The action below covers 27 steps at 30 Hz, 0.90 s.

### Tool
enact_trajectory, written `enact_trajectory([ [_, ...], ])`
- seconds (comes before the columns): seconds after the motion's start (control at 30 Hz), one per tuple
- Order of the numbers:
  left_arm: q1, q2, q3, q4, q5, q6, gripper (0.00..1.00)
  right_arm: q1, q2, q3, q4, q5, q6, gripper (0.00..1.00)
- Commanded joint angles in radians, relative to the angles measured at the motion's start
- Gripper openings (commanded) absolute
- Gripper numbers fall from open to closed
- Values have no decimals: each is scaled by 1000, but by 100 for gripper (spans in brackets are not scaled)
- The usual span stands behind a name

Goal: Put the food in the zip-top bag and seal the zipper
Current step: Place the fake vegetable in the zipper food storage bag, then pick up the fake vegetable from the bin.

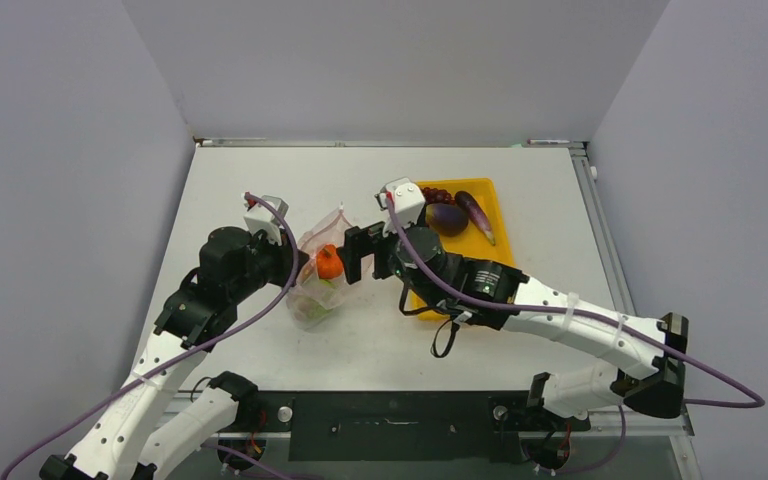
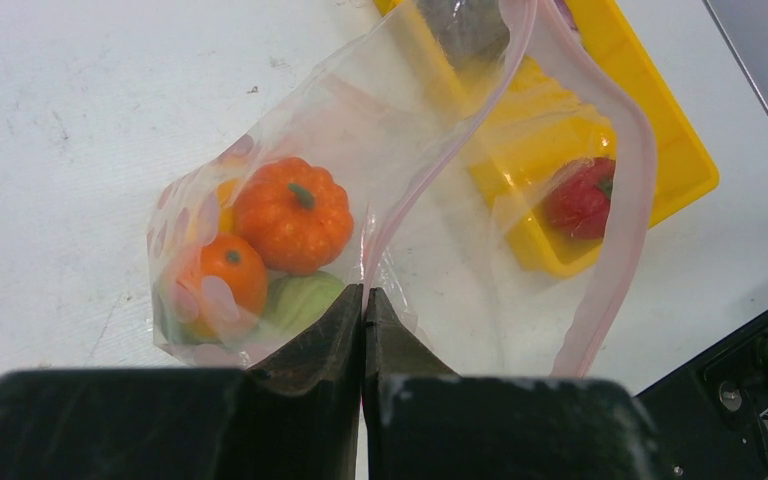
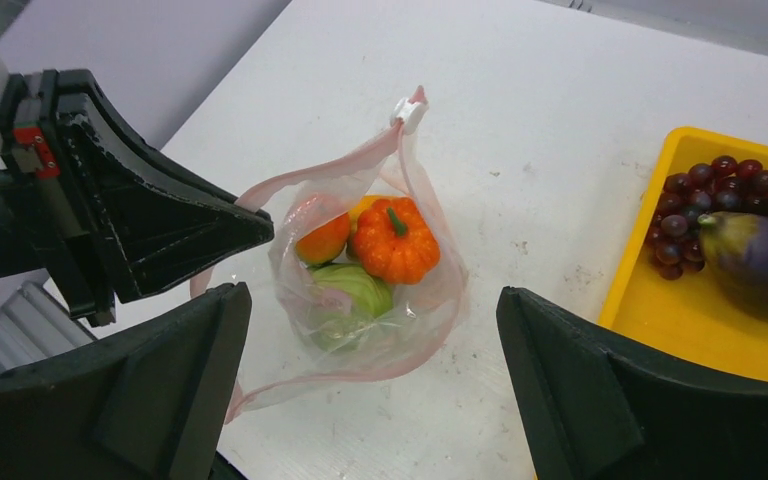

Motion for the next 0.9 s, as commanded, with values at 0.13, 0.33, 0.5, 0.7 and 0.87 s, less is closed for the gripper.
enact_trajectory([
  [0.13,-8,-8,4,12,-17,5,0,3,-161,-68,1,153,13,98],
  [0.33,-12,-7,4,10,-18,7,0,-4,-181,-83,-69,276,11,98],
  [0.5,-18,-8,4,9,-23,8,0,-33,-184,-105,-135,326,22,98],
  [0.7,-20,-8,4,9,-20,8,0,-118,-191,-169,-215,290,67,98],
  [0.87,-20,-7,6,7,-19,7,0,-184,-204,-245,-241,230,104,100],
])
